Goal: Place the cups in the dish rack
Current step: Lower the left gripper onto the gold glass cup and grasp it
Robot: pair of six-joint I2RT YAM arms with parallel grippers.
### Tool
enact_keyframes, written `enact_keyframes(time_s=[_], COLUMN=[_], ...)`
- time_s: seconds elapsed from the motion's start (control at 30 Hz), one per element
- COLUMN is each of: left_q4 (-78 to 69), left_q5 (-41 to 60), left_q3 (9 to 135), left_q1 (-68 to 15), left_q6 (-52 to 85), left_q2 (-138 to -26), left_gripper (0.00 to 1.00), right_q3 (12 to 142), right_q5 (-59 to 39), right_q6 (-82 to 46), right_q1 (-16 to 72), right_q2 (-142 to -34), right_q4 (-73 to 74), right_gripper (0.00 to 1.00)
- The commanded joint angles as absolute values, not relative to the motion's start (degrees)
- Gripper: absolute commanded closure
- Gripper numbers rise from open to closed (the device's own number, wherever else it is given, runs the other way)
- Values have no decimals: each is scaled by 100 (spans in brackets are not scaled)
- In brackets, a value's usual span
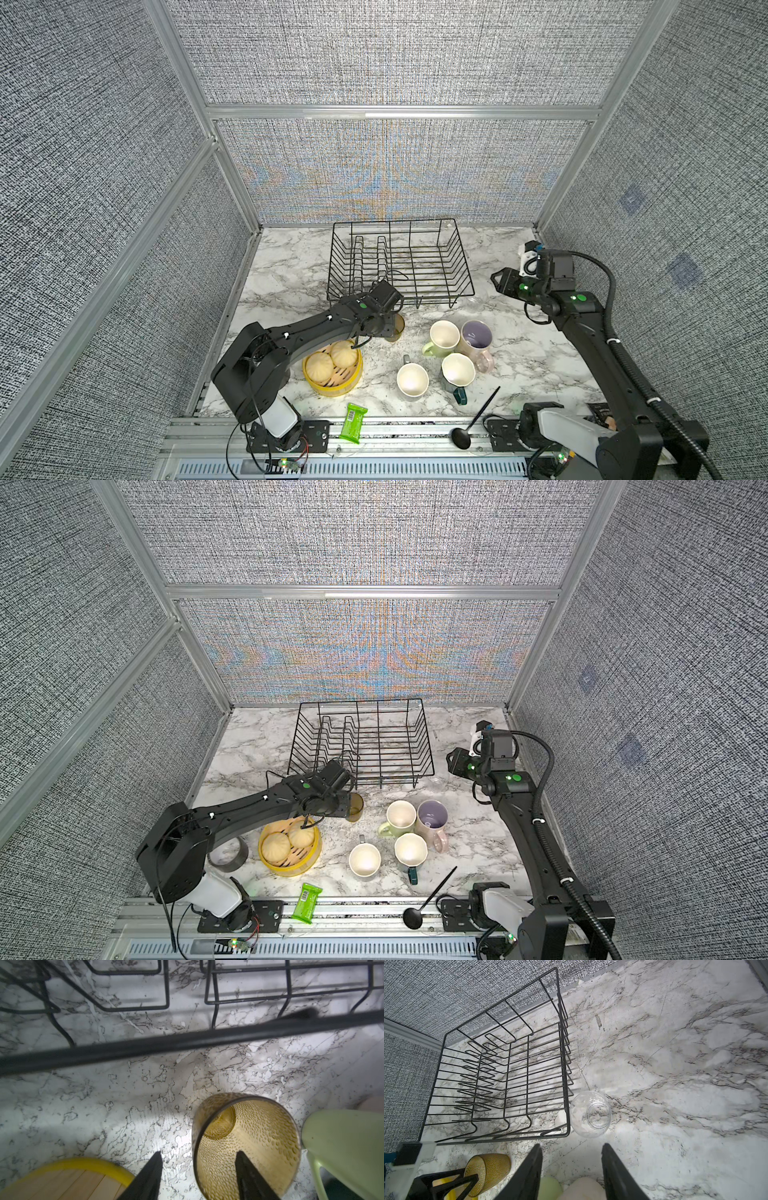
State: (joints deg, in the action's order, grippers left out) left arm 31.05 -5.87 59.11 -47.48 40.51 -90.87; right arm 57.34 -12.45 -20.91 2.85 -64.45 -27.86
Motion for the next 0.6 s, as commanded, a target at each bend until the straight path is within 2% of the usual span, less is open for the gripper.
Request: enact_keyframes(time_s=[0.0,0.07,0.13,0.17,0.23,0.3,0.57], left_q4=[3168,3147,3154,3191,3530,3614,3660], left_q5=[-567,-465,-431,-439,-579,-500,-263], left_q3=[5974,5971,5959,5951,6067,6081,5924], left_q1=[-4748,-4746,-4746,-4747,-4745,-4743,-4739], left_q6=[4129,4116,4130,4160,4271,4222,4065], left_q2=[-9196,-9265,-9324,-9351,-9369,-9273,-8322], left_gripper=[58,65,67,73,92,100,100], right_q3=[5768,5772,5739,5570,5588,5626,5535], right_q5=[-1363,-1367,-1414,-1432,-1459,-1450,-1753], right_q6=[-2123,-2117,-2142,-2144,-2145,-2153,-2471], right_q1=[290,290,290,294,290,290,290], right_q2=[-6477,-6462,-6425,-6416,-6408,-6365,-6174], right_q4=[-2742,-2796,-2702,-2687,-2784,-2856,-2668], right_gripper=[52,52,52,52,52,52,52])
